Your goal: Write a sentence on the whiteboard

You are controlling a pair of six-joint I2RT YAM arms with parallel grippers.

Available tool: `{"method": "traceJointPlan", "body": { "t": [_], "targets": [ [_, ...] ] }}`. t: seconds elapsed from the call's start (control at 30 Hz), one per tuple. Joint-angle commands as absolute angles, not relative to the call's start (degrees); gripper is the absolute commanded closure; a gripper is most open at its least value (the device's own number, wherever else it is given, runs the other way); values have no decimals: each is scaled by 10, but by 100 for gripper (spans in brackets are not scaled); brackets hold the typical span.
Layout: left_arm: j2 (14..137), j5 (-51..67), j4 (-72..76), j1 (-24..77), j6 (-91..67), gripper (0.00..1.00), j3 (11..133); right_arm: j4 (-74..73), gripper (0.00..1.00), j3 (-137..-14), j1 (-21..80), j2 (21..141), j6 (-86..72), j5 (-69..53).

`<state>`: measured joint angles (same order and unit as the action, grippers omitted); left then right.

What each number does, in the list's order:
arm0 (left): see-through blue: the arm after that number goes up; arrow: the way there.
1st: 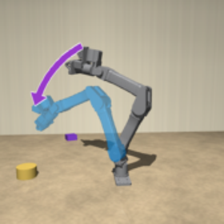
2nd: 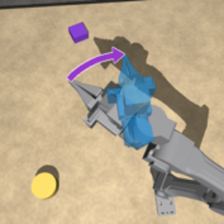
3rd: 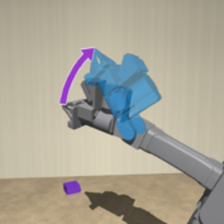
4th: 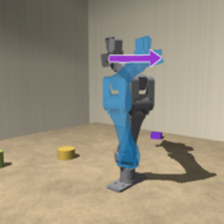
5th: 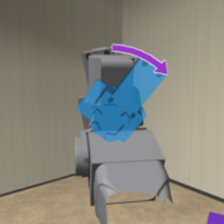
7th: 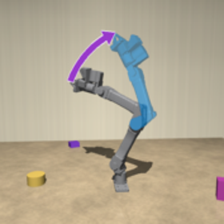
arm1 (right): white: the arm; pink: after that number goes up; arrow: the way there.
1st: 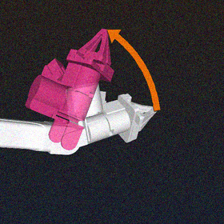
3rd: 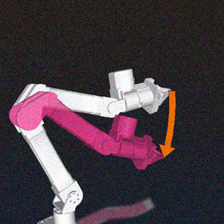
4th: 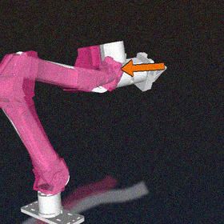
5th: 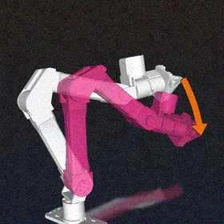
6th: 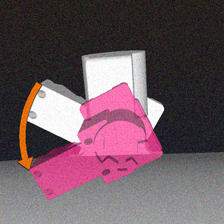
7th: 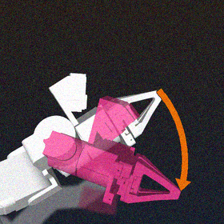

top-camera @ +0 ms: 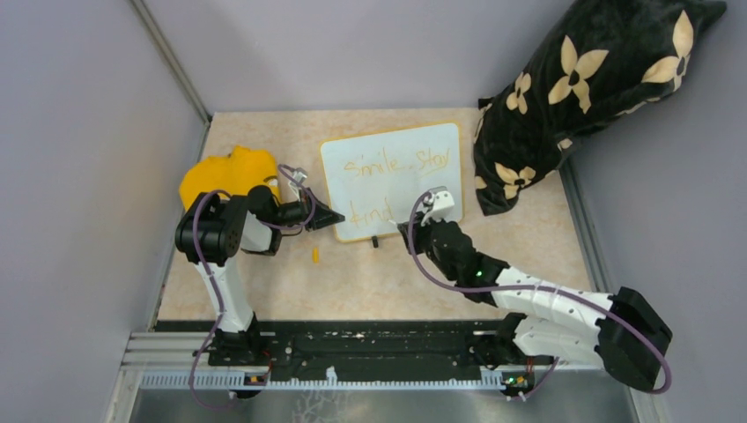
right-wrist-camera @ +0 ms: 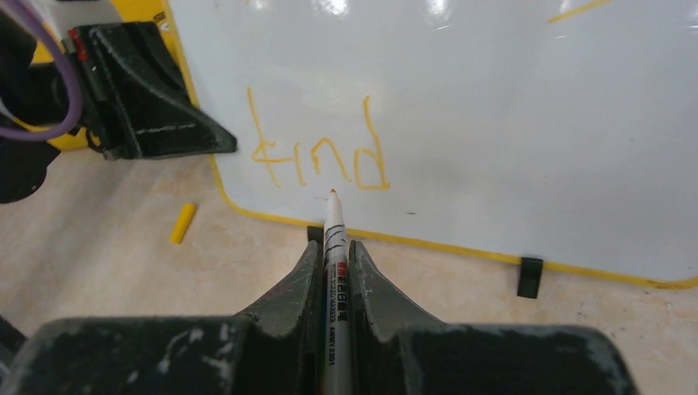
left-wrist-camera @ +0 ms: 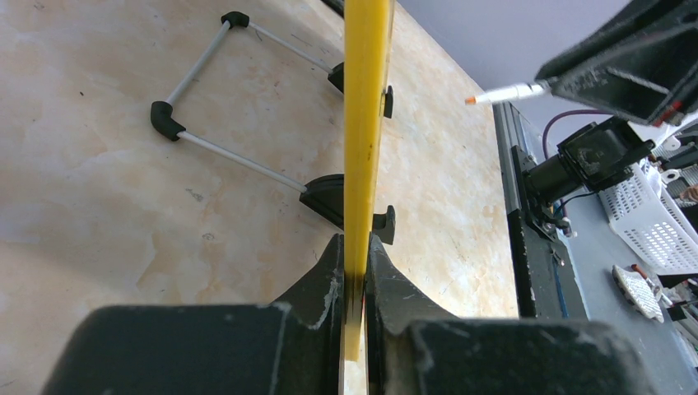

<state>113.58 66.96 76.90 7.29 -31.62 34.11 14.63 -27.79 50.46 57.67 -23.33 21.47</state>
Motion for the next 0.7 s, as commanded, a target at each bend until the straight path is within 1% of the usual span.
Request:
{"method": "traceJointPlan", "body": {
  "t": [0.0, 0.43, 0.67],
  "targets": [
    [1156, 648, 729, 71, -309, 100, 345, 180, 100, -328, 559, 618, -194, 244],
    [1157, 646, 729, 71, -309, 100, 345, 206, 100, -457, 572, 772, -188, 242],
    [1157, 646, 729, 71, -309, 100, 345, 198, 100, -480, 570, 804, -192, 248]
  ]
}}
